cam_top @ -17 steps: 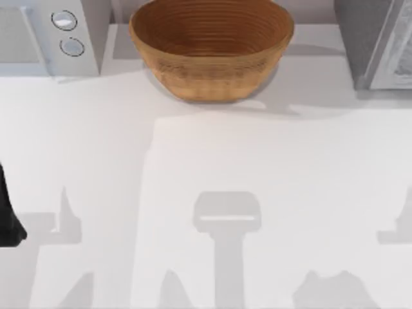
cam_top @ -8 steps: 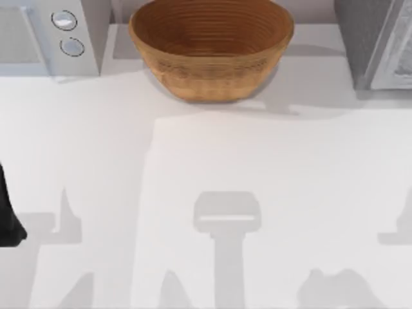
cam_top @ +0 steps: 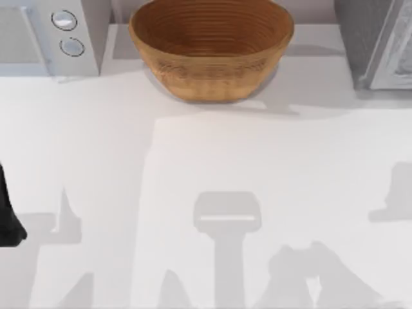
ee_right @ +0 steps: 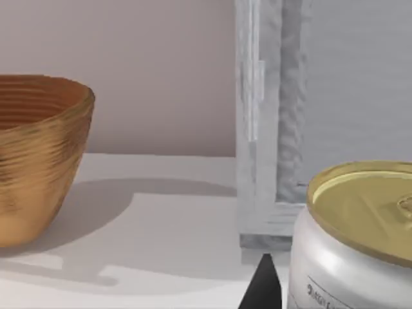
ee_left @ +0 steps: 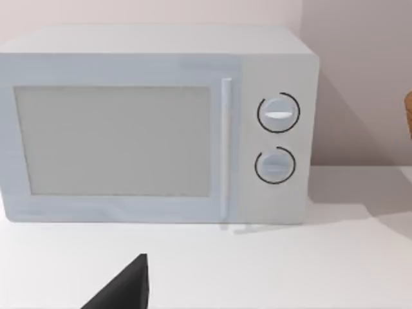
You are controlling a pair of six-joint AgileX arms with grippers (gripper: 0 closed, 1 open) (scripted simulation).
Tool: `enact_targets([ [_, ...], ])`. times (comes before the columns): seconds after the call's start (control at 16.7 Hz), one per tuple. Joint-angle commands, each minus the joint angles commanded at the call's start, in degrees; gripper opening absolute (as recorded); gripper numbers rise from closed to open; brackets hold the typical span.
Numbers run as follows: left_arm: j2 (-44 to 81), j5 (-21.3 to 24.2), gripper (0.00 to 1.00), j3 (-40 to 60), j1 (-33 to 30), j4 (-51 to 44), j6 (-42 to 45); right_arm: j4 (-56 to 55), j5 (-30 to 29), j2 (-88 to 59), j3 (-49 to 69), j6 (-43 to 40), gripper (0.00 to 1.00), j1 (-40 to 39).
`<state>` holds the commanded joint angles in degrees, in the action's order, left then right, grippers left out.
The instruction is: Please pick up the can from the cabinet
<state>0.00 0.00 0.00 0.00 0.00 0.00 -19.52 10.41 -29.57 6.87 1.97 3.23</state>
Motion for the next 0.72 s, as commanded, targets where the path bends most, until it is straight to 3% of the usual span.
enact_targets([
  [0.72,0.0,0.0,1.0,0.0,0.0,0.0,0.0,-46.08,29.92,-60.57,18.5,-0.27,0.0,9.51],
])
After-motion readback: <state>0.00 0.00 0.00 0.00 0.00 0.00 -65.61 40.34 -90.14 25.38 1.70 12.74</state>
